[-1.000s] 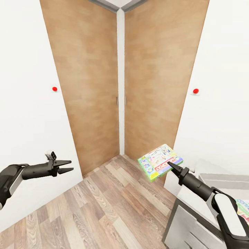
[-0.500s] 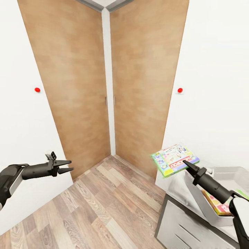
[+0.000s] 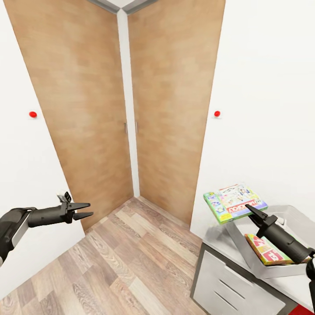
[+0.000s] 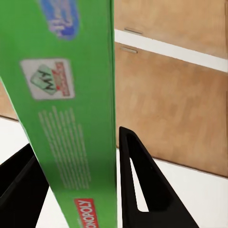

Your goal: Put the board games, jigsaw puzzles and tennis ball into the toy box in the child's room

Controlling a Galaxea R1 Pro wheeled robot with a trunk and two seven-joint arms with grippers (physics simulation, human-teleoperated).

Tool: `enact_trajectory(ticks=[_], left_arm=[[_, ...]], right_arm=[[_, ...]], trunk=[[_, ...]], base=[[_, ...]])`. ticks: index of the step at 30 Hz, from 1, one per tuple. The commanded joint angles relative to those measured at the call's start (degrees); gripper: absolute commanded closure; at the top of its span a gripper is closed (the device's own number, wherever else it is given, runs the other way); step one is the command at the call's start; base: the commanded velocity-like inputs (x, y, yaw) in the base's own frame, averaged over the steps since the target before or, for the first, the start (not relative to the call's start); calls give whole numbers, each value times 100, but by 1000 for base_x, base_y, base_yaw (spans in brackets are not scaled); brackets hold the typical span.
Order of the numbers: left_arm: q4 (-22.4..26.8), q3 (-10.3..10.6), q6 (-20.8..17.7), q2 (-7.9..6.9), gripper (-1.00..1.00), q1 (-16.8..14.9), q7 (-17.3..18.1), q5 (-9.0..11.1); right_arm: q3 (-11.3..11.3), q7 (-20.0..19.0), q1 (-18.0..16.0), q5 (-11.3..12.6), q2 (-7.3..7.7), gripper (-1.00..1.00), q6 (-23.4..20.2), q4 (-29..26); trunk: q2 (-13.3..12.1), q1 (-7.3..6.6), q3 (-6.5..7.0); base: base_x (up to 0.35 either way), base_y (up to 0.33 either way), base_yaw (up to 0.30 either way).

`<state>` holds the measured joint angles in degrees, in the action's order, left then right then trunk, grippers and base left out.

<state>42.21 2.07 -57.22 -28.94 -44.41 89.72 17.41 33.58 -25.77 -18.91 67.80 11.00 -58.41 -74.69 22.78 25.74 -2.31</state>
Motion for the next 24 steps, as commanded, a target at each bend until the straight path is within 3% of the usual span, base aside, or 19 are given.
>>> enact_trajectory(ticks=[1, 12, 16, 20, 24], left_arm=[[-2, 22, -61, -6, -100, -6, 28, 8], [-16, 22, -61, -6, -100, -6, 28, 8], [-46, 13, 37, 38, -100, 2, 28, 6], [-46, 17, 36, 32, -100, 2, 28, 8], [-46, 22, 45, 5, -100, 20, 28, 7]], right_arm=[[31, -51, -8, -39, -1, 100, -47, 27], [245, -51, -7, -35, -9, 100, -90, 94], [111, 84, 125, -165, -98, 100, -159, 226], [75, -43, 256, -199, -214, 100, -159, 266], [-57, -169, 387, -422, -152, 100, -159, 344]], trunk=[[14, 4, -14], [14, 4, -14], [14, 4, -14], [14, 4, -14], [14, 4, -14]], base=[[0, 0, -40], [0, 0, -9], [0, 0, 0], [0, 0, 0], [0, 0, 0]])
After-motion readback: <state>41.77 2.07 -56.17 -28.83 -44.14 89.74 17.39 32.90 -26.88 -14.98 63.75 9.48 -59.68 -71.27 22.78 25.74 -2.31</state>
